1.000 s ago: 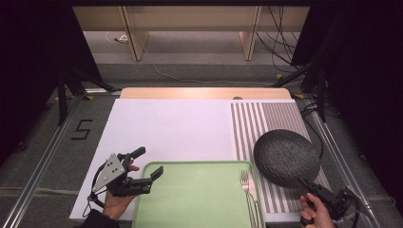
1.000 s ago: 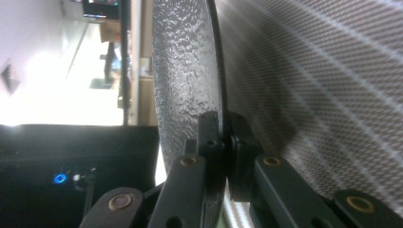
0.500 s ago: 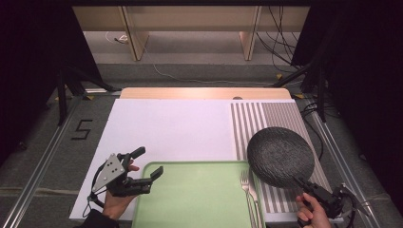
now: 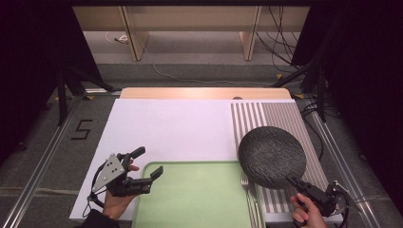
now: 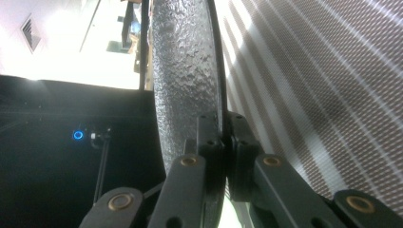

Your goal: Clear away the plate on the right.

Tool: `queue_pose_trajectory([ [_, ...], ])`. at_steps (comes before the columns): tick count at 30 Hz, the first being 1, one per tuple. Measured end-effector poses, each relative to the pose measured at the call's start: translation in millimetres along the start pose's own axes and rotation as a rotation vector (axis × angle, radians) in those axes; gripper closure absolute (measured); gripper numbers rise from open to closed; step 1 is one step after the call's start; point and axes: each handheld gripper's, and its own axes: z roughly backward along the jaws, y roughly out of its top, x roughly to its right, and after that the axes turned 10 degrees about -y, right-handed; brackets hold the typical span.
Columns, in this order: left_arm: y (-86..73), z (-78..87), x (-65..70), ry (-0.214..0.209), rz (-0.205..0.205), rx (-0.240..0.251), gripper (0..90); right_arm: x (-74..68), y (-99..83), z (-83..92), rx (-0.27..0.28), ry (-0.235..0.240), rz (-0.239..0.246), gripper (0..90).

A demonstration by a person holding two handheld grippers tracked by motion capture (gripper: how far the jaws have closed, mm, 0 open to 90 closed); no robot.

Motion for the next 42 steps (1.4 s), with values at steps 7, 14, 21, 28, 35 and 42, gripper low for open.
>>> queue_pose_trajectory([
  [7,0.2,0.5,-0.2,0.001,0.000,0.003,11.8,-4.7,-5.2,-4.4,-0.037,0.028,0.032,86.7],
  [14,0.2,1.0,-0.1,0.006,0.000,0.009,11.8,-10.5,-13.2,-9.5,-0.079,0.053,0.051,86.7],
  [21,0.3,0.9,-0.1,0.006,-0.002,0.007,11.8,-14.0,-22.4,-15.3,-0.126,0.058,0.078,86.7],
  [28,0.2,1.0,-0.1,0.005,-0.001,0.009,11.8,-17.7,-30.5,-20.6,-0.160,0.063,0.099,86.8],
  [35,0.1,1.0,-0.2,0.006,0.000,0.008,11.8,-19.6,-36.3,-25.5,-0.191,0.063,0.120,86.8],
  [42,0.1,1.1,-0.3,0.006,0.000,0.009,11.8,-22.2,-41.4,-29.6,-0.222,0.057,0.139,86.7],
])
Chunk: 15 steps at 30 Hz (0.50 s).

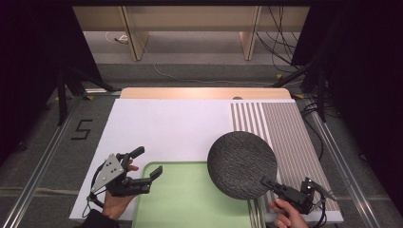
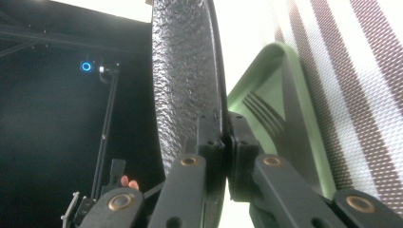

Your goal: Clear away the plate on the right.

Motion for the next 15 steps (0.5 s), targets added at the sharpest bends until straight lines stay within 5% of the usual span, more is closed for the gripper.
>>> queue_pose_trajectory([
  [15,0.1,0.1,-0.1,0.001,-0.001,0.002,11.8,-5.7,-13.1,-15.1,-0.086,-0.008,0.057,86.8],
])
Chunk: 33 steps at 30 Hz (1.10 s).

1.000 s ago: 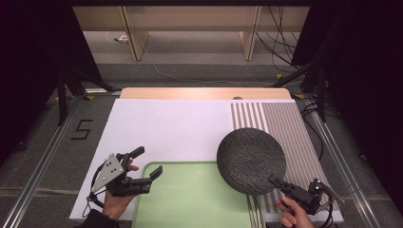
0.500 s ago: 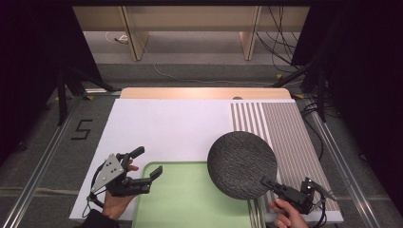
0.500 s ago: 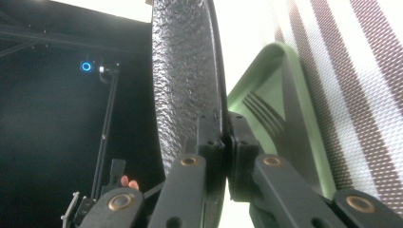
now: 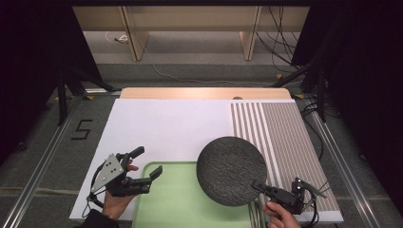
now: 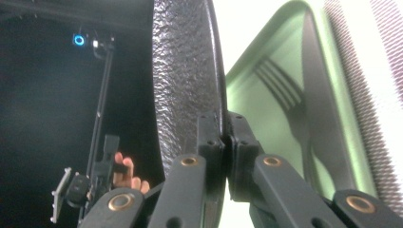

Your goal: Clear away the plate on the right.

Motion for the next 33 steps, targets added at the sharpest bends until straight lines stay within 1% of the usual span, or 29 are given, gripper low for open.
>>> queue_pose_trajectory([
  [4,0.2,0.3,0.2,0.001,-0.003,0.001,11.8,-2.3,-4.0,-5.5,-0.029,-0.011,0.020,86.8],
  [10,-0.1,1.0,-1.9,0.004,0.004,0.001,11.7,-4.0,-6.4,-11.7,-0.074,-0.020,0.042,86.8],
  [14,0.1,1.3,-2.1,0.005,0.005,0.003,11.7,-5.1,-8.7,-14.4,-0.092,-0.021,0.046,86.8],
  [20,-0.1,0.9,-2.0,0.005,0.005,0.002,11.7,-7.2,-12.6,-19.0,-0.119,-0.034,0.057,86.8],
  [25,0.0,1.0,-1.7,0.004,0.004,0.001,11.7,-9.0,-17.0,-23.3,-0.144,-0.038,0.073,86.8],
  [33,0.1,1.2,-1.7,0.004,0.004,0.002,11.7,-12.1,-23.7,-30.5,-0.181,-0.058,0.098,86.7],
])
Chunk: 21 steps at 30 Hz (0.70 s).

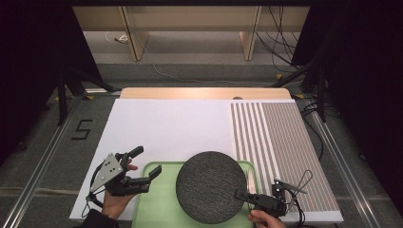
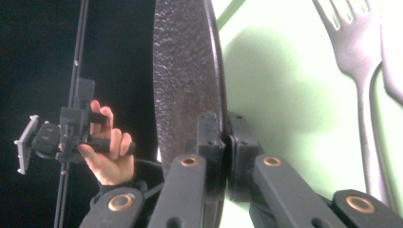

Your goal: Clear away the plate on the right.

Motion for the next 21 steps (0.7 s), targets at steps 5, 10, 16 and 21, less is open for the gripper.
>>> queue_pose_trajectory([
  [5,-0.1,-0.1,0.0,-0.001,0.001,0.001,11.8,-2.0,-2.4,-3.9,-0.020,-0.008,0.010,86.7],
  [10,-0.1,-0.2,0.1,-0.001,0.000,0.000,11.8,-3.9,-4.3,-7.2,-0.038,-0.020,0.015,86.6],
  [16,-0.1,-0.2,0.1,-0.001,0.000,0.000,11.8,-4.9,-5.8,-10.9,-0.058,-0.044,0.029,86.5],
  [21,0.0,-0.2,0.1,-0.002,0.000,0.000,11.8,-5.7,-7.1,-13.8,-0.075,-0.063,0.038,86.4],
])
